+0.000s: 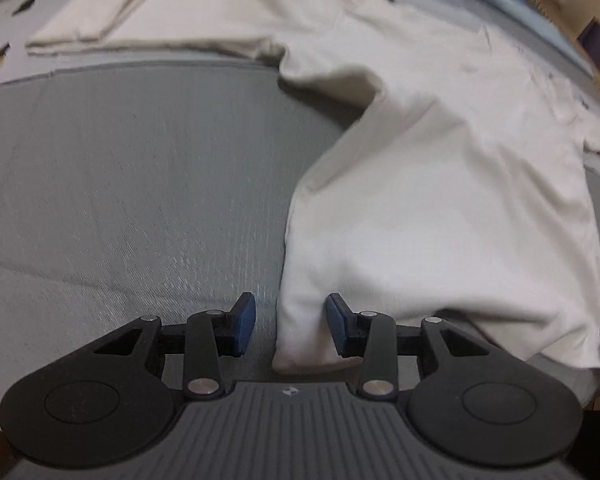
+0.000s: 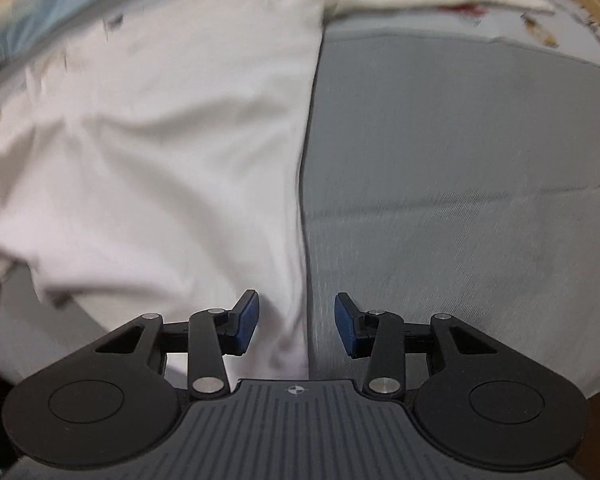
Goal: Fold small clothes
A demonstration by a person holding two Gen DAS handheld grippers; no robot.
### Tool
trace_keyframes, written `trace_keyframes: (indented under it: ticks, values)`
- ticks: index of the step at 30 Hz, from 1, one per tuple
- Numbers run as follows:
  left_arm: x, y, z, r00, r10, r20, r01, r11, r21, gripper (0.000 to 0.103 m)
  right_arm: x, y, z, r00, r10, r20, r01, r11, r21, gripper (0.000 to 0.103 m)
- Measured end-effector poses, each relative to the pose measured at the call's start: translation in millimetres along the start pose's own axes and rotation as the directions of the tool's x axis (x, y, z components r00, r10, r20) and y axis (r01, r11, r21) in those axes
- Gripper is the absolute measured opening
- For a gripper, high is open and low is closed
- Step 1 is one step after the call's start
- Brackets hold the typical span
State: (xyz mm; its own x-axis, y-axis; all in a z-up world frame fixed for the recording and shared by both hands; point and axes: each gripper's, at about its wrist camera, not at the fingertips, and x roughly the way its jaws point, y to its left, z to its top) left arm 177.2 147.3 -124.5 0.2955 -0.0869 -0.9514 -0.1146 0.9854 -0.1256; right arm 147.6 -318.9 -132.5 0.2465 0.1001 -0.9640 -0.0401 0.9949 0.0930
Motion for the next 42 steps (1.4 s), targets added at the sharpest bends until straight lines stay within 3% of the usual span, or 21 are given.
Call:
trace_keyframes:
  ticks: [1,2,3,4,5,12,15,17,19,21,26,28,30,33,35,38,42]
  values:
    - [2,-1,0,1.000,-0.003,-0.008,0.003,1.000,0.009,0.042,4,2,-2,1.000,-0.004,-0.024,0.004,1.000,-0.022,0.044]
    - [3,-4,-2,1.000,-0.007,-0.015,0.007,1.000,0.026,0.031,5,6,-3,1.000,-0.016,-0.017,0.015,0.998,-0.054,0.045]
    - [4,-7,-4,1.000,-0.006,-0.022,0.007,0.999,0.046,0.012,4,10,-5,1.000,-0.023,-0.006,0.023,0.996,-0.087,0.040]
    - [2,-10,-5,1.000,0.003,-0.026,-0.001,0.998,0.066,0.009,2,11,-6,1.000,-0.011,0.000,0.010,0.995,-0.095,0.030]
    - [0,-11,-7,1.000,0.008,-0.022,-0.007,0.997,0.077,0.007,-1,7,-5,1.000,0.008,0.001,-0.008,0.997,-0.077,0.006]
    - [-59,-8,-30,0.996,-0.074,0.047,0.065,0.985,0.160,0.006,-69,-51,-6,0.972,0.066,0.224,-0.101,0.984,0.146,0.005]
    - [-66,-6,-51,0.999,-0.036,0.008,0.033,0.967,0.251,0.006,-72,-56,-21,0.976,0.122,0.181,-0.145,0.983,0.114,0.005]
    - [-55,-3,-59,0.998,0.000,-0.056,0.017,0.951,0.308,0.006,-61,-45,-26,0.987,0.107,0.120,-0.112,0.993,0.040,0.005]
    - [-44,-9,-64,0.992,0.063,-0.112,-0.019,0.934,0.357,0.007,-53,-34,-34,0.996,0.075,0.052,-0.073,0.997,-0.033,0.005]
    - [-42,-14,-66,0.987,0.121,-0.104,-0.070,0.917,0.393,0.007,-52,-21,-36,0.998,-0.006,0.065,0.012,0.996,-0.094,0.005]
    - [-56,-20,-53,0.999,0.000,-0.043,0.014,0.946,0.324,0.014,-61,-15,-31,0.994,0.040,0.106,-0.031,0.996,-0.087,0.008]
    - [-43,-27,-52,0.997,0.024,-0.073,0.003,0.939,0.344,0.014,-50,-11,-31,0.997,0.028,0.075,-0.018,0.992,-0.124,0.008]
    - [-26,-39,-52,0.989,0.080,-0.122,-0.026,0.920,0.391,0.015,-34,-3,-33,1.000,-0.007,0.015,0.010,0.985,-0.174,0.016]
    - [-14,-52,-64,0.976,0.144,-0.162,-0.057,0.892,0.449,0.030,-28,7,-42,0.999,-0.039,-0.002,0.037,0.970,-0.238,0.018]
    - [-16,-56,-62,0.981,0.146,-0.130,-0.072,0.886,0.457,0.034,-36,5,-36,0.999,-0.018,0.036,0.025,0.980,-0.198,0.018]
    - [-29,-61,-51,0.995,0.084,-0.058,-0.053,0.909,0.412,0.049,-52,-3,-28,0.993,0.033,0.111,-0.017,0.990,-0.139,0.019]
    - [-42,-76,-31,0.998,0.041,0.053,-0.057,0.934,0.353,0.058,-60,-8,-20,0.984,0.040,0.176,-0.024,0.996,-0.091,0.019]
